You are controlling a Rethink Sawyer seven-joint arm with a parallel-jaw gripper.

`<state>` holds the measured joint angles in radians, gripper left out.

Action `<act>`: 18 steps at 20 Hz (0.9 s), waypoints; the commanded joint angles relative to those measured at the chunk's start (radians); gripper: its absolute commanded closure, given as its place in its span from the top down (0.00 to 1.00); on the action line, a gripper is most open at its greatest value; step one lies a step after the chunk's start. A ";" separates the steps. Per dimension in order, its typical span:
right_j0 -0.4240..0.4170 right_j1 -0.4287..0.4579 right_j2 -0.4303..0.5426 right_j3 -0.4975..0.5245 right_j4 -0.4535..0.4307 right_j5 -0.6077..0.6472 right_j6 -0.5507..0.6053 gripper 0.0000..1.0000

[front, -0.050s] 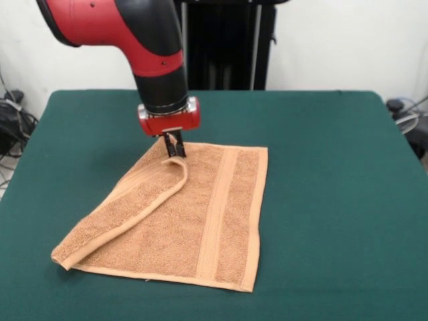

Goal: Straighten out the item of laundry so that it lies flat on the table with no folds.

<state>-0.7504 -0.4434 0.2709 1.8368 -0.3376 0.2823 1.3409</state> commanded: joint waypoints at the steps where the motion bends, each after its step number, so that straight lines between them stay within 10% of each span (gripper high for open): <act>1: 0.020 -0.019 0.100 0.008 0.000 -0.093 0.137 0.00; 18: 0.032 -0.129 0.064 0.139 0.024 -0.169 0.204 0.00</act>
<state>-0.7483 -0.5499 0.2712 1.9180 -0.3376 0.1916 1.3409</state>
